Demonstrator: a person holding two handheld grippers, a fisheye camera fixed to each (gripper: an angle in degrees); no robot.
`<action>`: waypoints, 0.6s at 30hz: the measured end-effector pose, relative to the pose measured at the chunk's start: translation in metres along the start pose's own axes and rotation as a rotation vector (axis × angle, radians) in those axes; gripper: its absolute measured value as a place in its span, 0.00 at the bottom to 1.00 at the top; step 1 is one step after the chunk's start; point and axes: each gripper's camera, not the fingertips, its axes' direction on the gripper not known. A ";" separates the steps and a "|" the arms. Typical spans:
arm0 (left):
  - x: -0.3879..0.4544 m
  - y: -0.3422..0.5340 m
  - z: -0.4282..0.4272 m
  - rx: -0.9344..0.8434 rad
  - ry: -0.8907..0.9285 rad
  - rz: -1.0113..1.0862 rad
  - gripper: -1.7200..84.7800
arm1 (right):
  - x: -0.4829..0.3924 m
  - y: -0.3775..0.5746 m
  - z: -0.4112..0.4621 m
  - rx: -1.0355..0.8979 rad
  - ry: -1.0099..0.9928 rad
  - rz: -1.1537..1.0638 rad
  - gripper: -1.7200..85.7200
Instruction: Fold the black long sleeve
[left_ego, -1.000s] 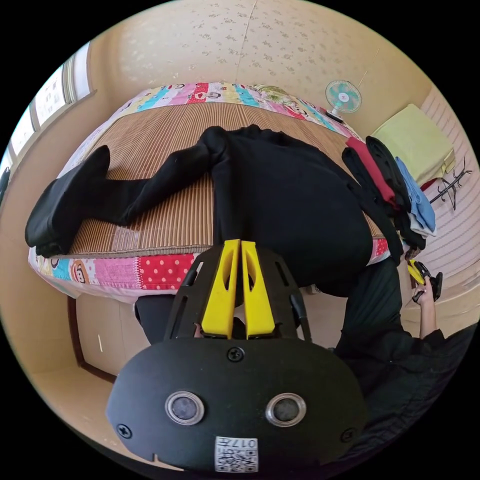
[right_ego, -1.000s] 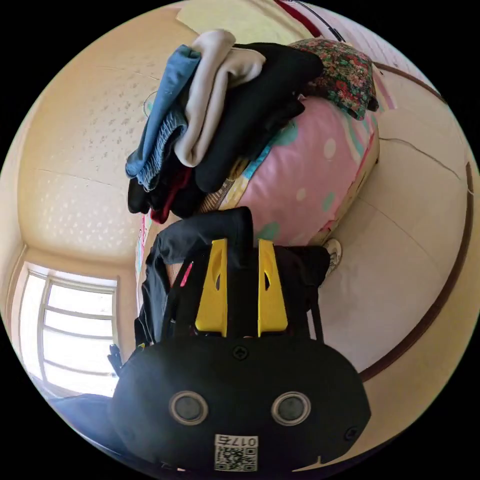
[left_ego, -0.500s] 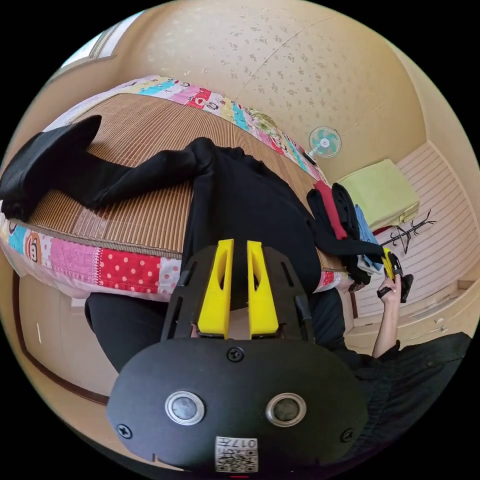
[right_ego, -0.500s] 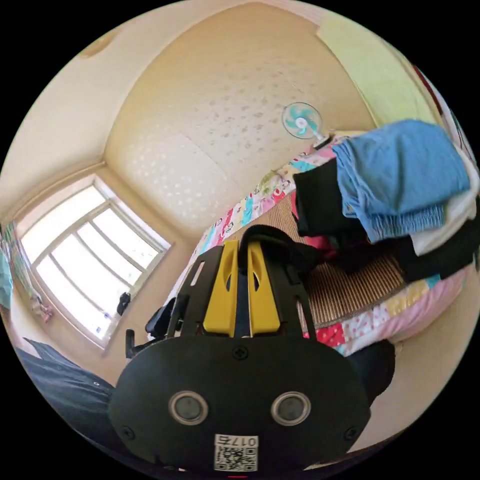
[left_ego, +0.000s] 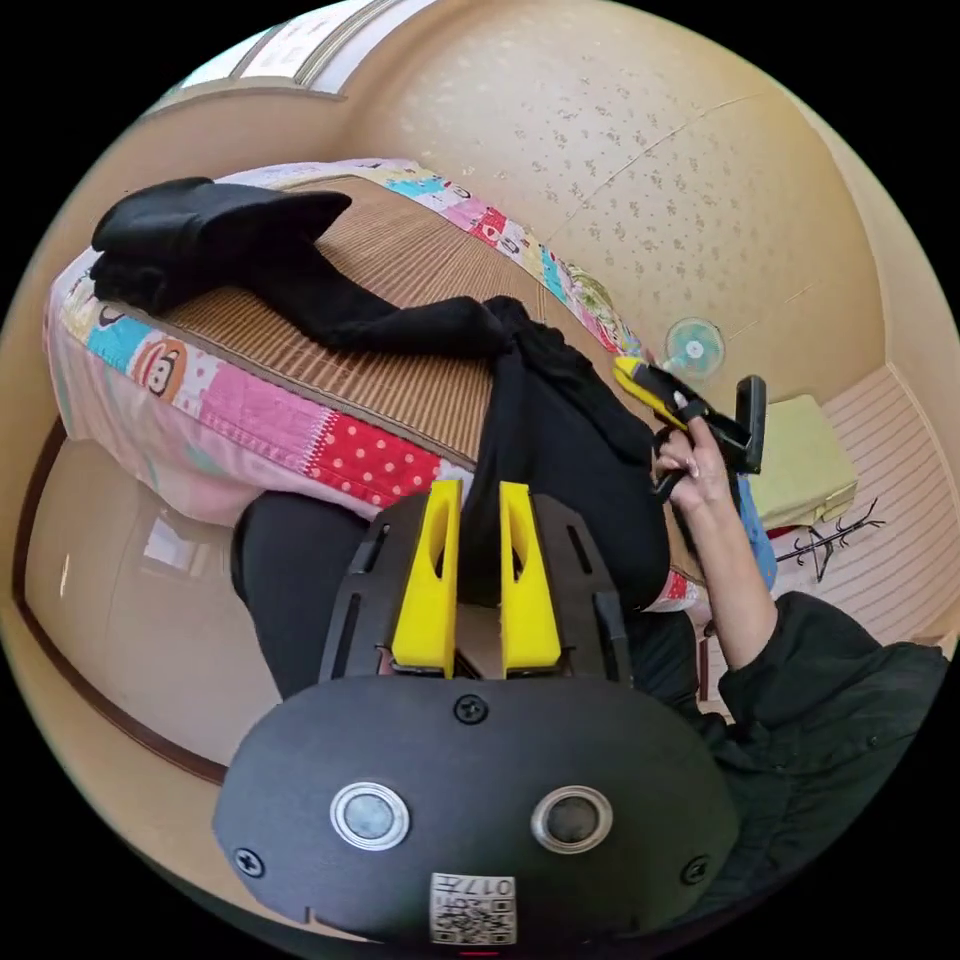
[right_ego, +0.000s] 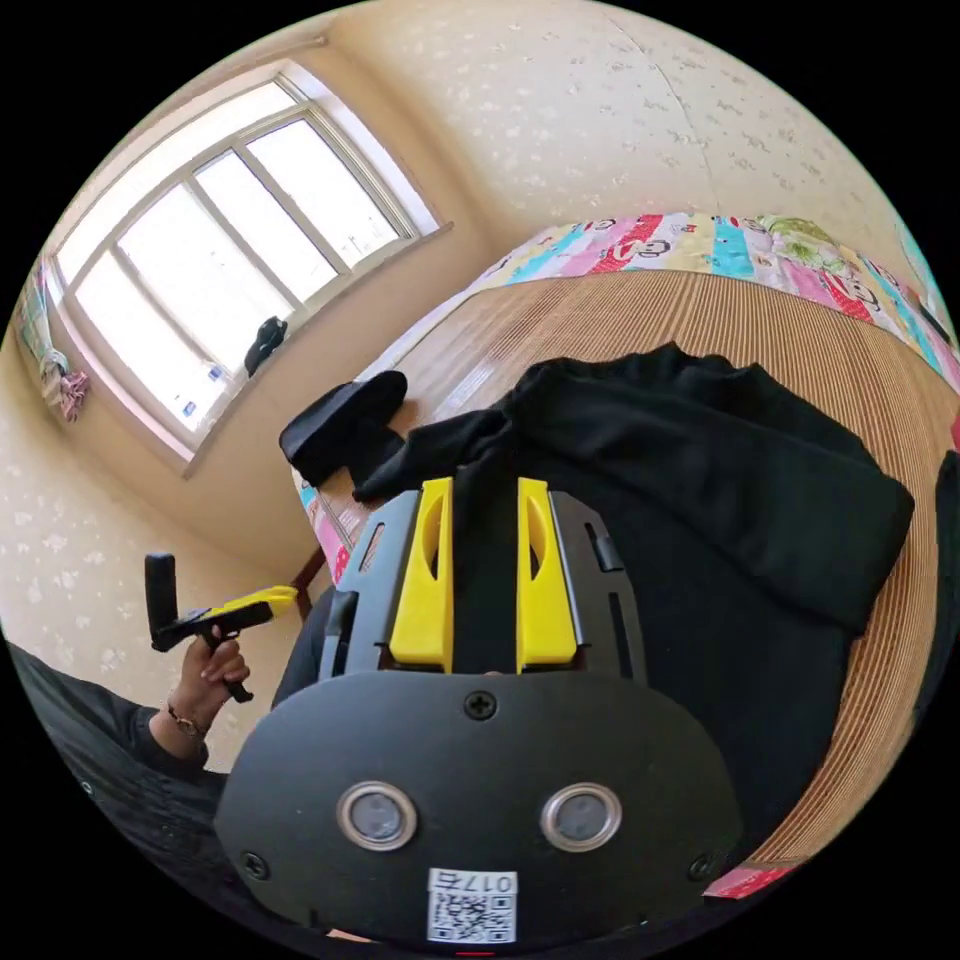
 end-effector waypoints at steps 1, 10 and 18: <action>-0.010 -0.017 -0.002 0.002 -0.053 0.043 0.11 | 0.004 0.009 0.002 -0.017 0.011 0.012 0.12; -0.002 -0.151 0.107 -0.180 -0.324 0.553 0.14 | 0.049 0.081 -0.022 -0.025 0.152 0.017 0.07; 0.001 -0.233 0.055 -0.288 0.586 0.371 0.08 | 0.065 0.106 -0.026 0.099 0.021 0.068 0.04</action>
